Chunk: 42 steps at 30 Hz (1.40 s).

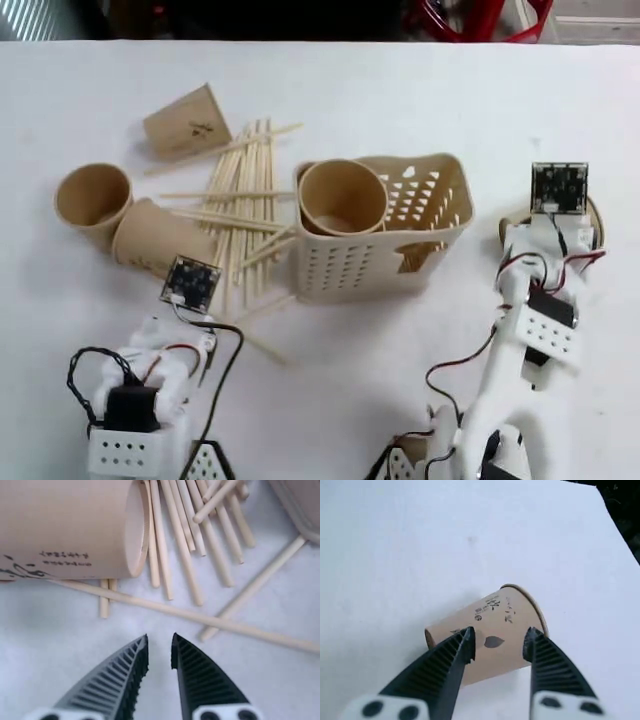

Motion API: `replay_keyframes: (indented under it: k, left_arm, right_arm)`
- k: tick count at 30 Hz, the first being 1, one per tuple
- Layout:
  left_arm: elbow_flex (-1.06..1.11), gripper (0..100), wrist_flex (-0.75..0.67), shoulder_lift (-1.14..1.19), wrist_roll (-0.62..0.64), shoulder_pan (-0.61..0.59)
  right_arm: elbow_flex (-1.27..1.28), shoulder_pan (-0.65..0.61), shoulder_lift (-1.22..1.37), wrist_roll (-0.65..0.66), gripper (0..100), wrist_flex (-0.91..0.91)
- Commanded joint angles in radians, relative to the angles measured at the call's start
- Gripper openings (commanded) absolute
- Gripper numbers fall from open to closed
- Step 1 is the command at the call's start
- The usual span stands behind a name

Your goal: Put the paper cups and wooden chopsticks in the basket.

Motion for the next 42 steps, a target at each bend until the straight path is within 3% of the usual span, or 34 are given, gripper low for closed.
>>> replay_keyframes:
  k: [1, 10, 18, 26, 33, 37, 42]
  left_arm:
    - [0.0, 10, 0.005, -0.005, -0.003, -0.004]
    - [0.0, 10, 0.005, -0.005, -0.003, -0.004]
    - [0.0, 10, 0.005, -0.005, -0.003, -0.004]
    - [0.0, 10, 0.005, -0.005, -0.003, -0.004]
    - [0.0, 10, 0.005, -0.005, -0.003, -0.004]
    - [0.0, 10, 0.005, -0.005, -0.003, -0.004]
    - [0.0, 10, 0.005, -0.005, -0.003, -0.004]
  right_arm:
    - [-0.095, -0.007, 0.021, 0.003, 17.3, 0.013]
    - [-0.155, -0.018, 0.394, 0.097, 17.3, -0.102]
    - [-0.04, -0.05, 0.447, 0.192, 17.3, -0.199]
    - [0.19, -0.099, 0.128, 0.229, 17.3, -0.174]
    - [0.345, -0.185, -0.239, 0.279, 17.3, 0.061]
    - [0.39, -0.174, -0.384, 0.298, 17.3, 0.159]
    - [0.387, -0.065, -0.512, 0.292, 17.3, 0.226]
